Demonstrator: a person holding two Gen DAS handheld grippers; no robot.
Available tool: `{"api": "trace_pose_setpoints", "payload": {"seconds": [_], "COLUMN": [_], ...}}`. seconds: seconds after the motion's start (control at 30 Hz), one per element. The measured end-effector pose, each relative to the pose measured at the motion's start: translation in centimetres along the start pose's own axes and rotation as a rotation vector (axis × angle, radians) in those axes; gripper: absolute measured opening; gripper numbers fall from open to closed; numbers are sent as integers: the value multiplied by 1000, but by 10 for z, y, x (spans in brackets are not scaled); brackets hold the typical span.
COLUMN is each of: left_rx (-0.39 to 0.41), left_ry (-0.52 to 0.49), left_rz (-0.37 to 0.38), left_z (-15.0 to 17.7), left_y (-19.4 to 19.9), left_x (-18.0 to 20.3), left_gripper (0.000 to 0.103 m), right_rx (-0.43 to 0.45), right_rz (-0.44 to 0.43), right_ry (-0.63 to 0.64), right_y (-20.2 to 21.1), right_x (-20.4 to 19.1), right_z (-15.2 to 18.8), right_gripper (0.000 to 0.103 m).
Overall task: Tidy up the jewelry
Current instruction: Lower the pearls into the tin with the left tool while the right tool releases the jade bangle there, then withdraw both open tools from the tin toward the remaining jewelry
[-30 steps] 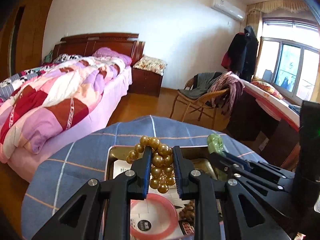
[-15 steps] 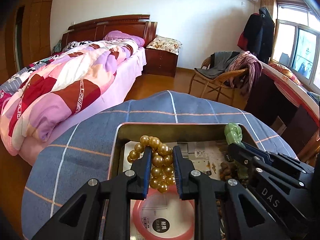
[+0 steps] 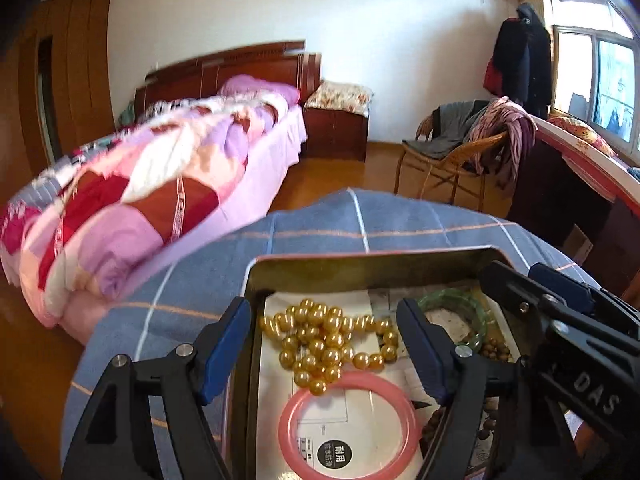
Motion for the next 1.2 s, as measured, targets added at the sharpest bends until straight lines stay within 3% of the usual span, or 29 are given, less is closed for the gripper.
{"api": "trace_pose_setpoints", "payload": {"seconds": [0.23,0.5,1.2], "left_rx": [-6,-17,-43], "left_ry": [-11,1,30], "left_rz": [-7,-14,-50], "left_z": [-5,2,47], "left_y": [3,29,96], "left_x": [3,8,20], "left_gripper": [76,76,76], "right_rx": [18,18,-10], "right_rz": [39,53,81], "right_ry": [-22,-102,-78], "right_y": [5,45,108], "right_x": [6,27,39], "right_z": [0,14,59], "right_gripper": [64,69,74]}}
Point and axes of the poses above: each gripper's, at about its wrist camera, not at the fingertips, and y roughly against the way its jaws point, x to its right, z to its underside, the point moved 3 cm from there along -y, roughly the way its jaws point, and after that the axes turned 12 degrees about z, right-handed, at the moved point
